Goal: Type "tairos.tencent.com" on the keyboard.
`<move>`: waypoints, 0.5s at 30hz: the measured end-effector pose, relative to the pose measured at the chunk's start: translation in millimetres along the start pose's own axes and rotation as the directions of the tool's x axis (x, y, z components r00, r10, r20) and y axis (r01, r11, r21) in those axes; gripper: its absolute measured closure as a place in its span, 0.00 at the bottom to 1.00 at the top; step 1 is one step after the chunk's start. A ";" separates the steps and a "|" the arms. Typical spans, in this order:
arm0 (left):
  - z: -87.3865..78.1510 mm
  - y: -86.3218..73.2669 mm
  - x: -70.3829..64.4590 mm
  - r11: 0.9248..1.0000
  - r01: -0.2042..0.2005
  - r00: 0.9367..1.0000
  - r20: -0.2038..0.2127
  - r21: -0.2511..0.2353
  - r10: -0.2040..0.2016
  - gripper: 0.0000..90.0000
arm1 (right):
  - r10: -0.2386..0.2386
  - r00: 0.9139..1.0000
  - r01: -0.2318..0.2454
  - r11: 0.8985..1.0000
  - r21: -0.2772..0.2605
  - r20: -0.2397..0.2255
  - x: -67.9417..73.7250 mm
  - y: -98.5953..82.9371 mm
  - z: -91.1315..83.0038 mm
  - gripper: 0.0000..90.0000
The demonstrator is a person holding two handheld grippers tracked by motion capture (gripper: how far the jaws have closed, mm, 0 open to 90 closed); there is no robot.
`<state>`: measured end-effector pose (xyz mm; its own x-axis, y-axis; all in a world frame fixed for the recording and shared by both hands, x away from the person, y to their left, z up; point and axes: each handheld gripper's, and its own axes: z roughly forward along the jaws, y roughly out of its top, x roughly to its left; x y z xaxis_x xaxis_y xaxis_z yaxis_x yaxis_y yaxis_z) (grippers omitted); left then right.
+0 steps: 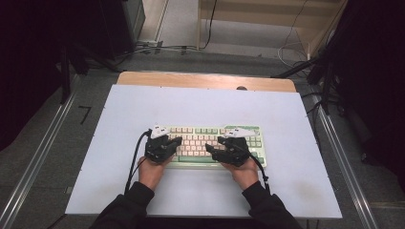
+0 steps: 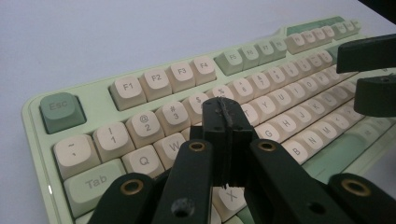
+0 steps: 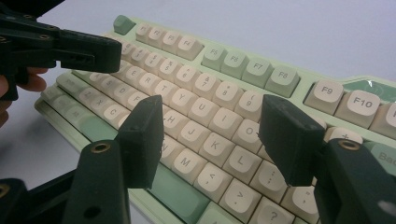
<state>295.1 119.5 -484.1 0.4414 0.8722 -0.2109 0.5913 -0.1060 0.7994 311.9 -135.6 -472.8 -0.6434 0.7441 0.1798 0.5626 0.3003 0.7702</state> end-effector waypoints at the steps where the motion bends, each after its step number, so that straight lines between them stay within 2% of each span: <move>1: 0.6 0.1 0.1 1.000 -0.003 1.000 -0.006 0.000 0.003 1.00 | -0.001 1.000 0.001 1.000 0.000 -0.001 0.1 0.0 0.0 0.43; 15: 10.1 0.5 1.2 1.000 -0.001 1.000 -0.020 0.025 0.001 1.00 | -0.007 1.000 0.007 1.000 0.006 0.002 1.2 -0.5 1.2 0.43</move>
<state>302.7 115.6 -489.6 0.4290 0.8812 -0.1987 0.6079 -0.1190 0.7850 311.4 -134.1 -473.6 -0.6466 0.7429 0.1733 0.5613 0.3095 0.7675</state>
